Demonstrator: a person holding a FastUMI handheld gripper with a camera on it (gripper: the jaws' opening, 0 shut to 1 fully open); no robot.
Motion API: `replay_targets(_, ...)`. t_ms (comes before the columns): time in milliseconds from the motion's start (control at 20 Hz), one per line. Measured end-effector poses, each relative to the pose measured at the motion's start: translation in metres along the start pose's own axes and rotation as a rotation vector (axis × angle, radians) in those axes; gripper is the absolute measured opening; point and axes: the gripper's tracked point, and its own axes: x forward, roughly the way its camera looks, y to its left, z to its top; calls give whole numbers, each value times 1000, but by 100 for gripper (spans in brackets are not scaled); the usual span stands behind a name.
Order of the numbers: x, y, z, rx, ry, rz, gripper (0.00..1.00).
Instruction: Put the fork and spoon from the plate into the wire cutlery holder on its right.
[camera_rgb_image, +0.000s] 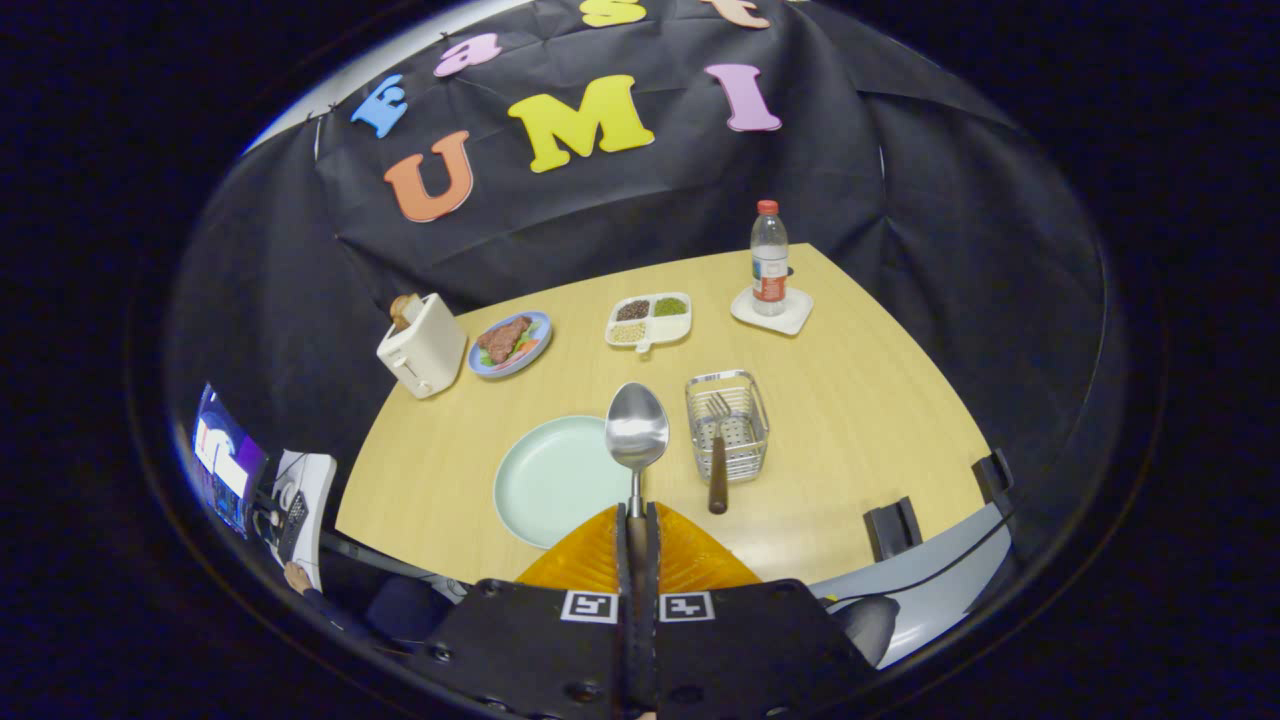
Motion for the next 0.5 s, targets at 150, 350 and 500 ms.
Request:
replay_targets(150, 9, -24, 7, 18, 51, -22, 1)
replay_targets(350, 28, -41, 19, 42, 103, -34, 1)
replay_targets(500, 45, -49, 26, 68, 144, -38, 1)
